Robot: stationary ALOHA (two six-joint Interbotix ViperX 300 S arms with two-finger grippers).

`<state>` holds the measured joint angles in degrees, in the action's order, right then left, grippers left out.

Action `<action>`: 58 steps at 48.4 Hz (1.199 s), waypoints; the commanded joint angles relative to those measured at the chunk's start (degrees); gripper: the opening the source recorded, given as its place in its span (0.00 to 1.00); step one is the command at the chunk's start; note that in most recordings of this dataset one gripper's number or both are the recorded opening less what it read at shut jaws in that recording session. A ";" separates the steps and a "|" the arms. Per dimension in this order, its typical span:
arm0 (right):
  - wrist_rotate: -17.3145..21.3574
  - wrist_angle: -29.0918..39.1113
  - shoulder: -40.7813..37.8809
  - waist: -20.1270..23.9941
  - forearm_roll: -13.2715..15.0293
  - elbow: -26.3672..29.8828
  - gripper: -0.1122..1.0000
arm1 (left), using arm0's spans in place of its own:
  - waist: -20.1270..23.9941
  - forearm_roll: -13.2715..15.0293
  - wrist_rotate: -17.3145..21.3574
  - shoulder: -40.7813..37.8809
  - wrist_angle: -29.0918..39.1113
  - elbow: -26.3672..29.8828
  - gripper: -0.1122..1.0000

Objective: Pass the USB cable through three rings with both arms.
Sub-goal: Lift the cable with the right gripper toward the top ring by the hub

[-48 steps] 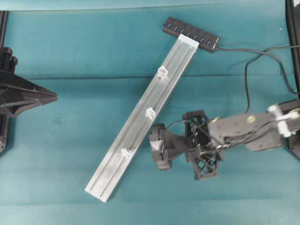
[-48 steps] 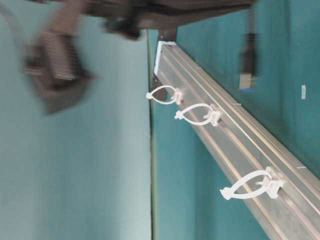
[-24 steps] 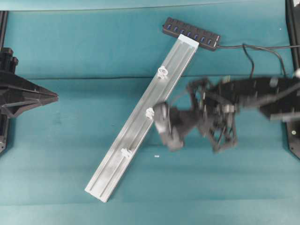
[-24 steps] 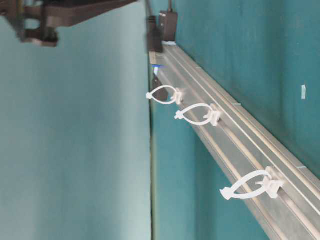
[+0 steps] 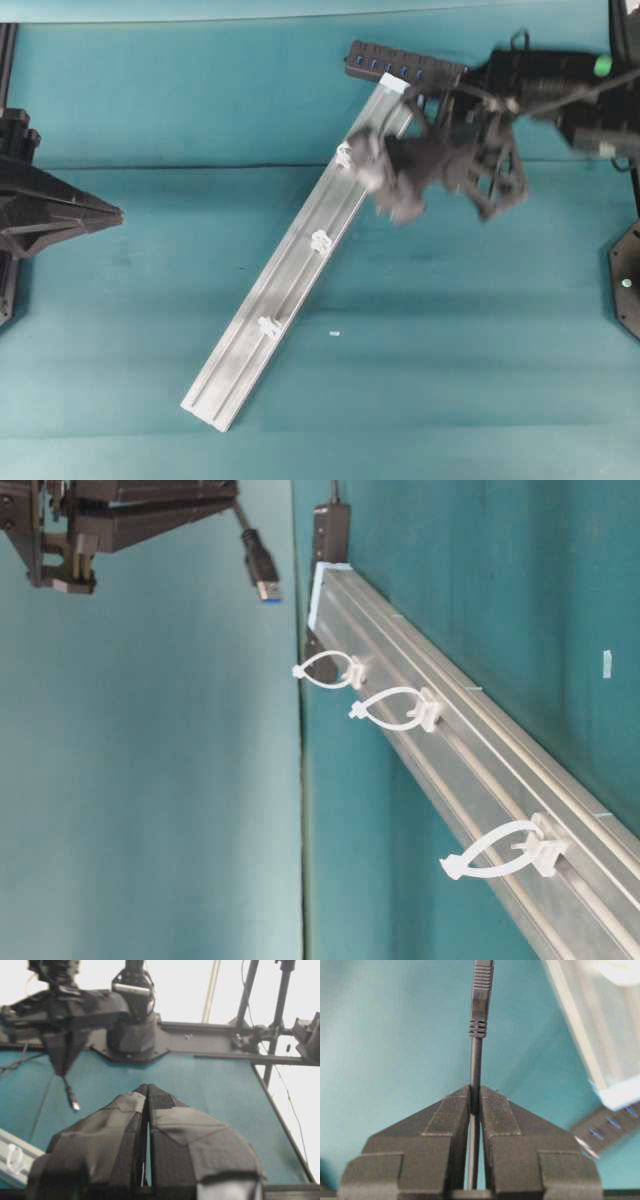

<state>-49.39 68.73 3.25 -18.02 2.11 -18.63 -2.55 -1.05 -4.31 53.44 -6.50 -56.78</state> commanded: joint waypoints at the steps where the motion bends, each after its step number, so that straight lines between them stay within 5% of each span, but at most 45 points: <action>1: -3.69 -0.26 0.62 -2.99 0.97 1.14 0.19 | 0.44 -0.18 0.00 -0.35 -0.09 1.67 0.09; 23: -18.90 -3.87 -0.79 -15.47 3.08 5.71 0.19 | 2.11 -0.18 -0.62 0.09 -0.09 1.93 0.09; 49: -28.83 -23.73 -5.80 -17.31 2.64 -0.97 0.19 | 2.55 -0.18 -0.70 0.09 1.85 1.58 0.09; 58: -32.26 -26.02 -6.68 -17.40 2.55 -3.08 0.19 | 2.46 -0.18 -0.88 0.09 4.13 1.58 0.09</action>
<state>-79.72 43.51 -2.72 -35.51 4.83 -21.27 -0.18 -1.05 -5.10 53.70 -2.55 -56.43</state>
